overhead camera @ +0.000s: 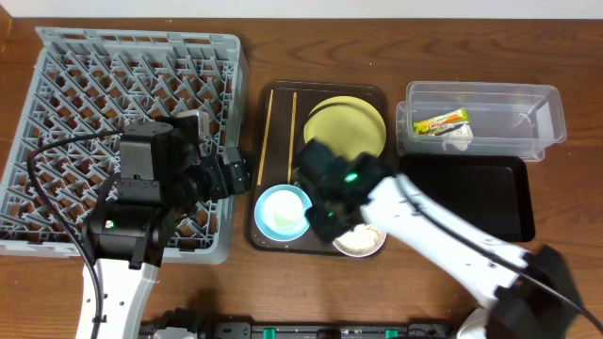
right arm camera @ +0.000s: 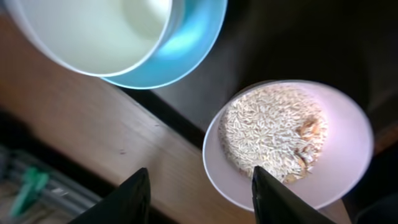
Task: Sort waste into correct bins and load items into the dishwasher
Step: 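Grasp the white bowl of rice with the right gripper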
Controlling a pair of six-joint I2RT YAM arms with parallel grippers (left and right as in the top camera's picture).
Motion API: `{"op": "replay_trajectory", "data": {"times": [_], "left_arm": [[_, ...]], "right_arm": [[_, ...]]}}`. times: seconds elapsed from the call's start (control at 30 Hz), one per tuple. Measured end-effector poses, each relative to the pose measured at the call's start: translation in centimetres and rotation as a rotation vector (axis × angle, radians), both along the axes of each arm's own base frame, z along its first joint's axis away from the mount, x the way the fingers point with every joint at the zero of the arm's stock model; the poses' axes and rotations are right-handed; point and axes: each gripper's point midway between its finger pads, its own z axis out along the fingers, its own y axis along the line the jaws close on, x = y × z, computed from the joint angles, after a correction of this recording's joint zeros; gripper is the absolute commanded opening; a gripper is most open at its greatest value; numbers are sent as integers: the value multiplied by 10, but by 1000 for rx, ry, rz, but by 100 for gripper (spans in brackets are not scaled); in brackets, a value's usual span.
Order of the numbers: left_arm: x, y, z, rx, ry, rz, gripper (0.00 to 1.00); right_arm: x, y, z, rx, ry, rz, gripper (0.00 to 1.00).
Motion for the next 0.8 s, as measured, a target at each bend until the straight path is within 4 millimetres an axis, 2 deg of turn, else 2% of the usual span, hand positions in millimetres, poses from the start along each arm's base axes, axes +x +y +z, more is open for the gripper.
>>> {"op": "replay_trajectory", "data": {"times": [0.13, 0.2, 0.33, 0.43, 0.5, 0.53, 0.8], "left_arm": [[0, 0, 0, 0, 0, 0, 97], [0, 0, 0, 0, 0, 0, 96], [0, 0, 0, 0, 0, 0, 96], [0, 0, 0, 0, 0, 0, 96], [0, 0, 0, 0, 0, 0, 96], [0, 0, 0, 0, 0, 0, 96], [0, 0, 0, 0, 0, 0, 96]], "right_arm": [[-6, 0, -29, -107, 17, 18, 43], [-7, -4, -44, -159, 37, 10, 34], [-7, -7, -62, -208, 58, 9, 30], [-7, -9, -74, -238, 74, 10, 19], [-4, -10, -76, -247, 66, -5, 5], [-4, -10, -76, -248, 65, 0, 1], [-2, -20, -73, -268, 73, -32, 1]]}}
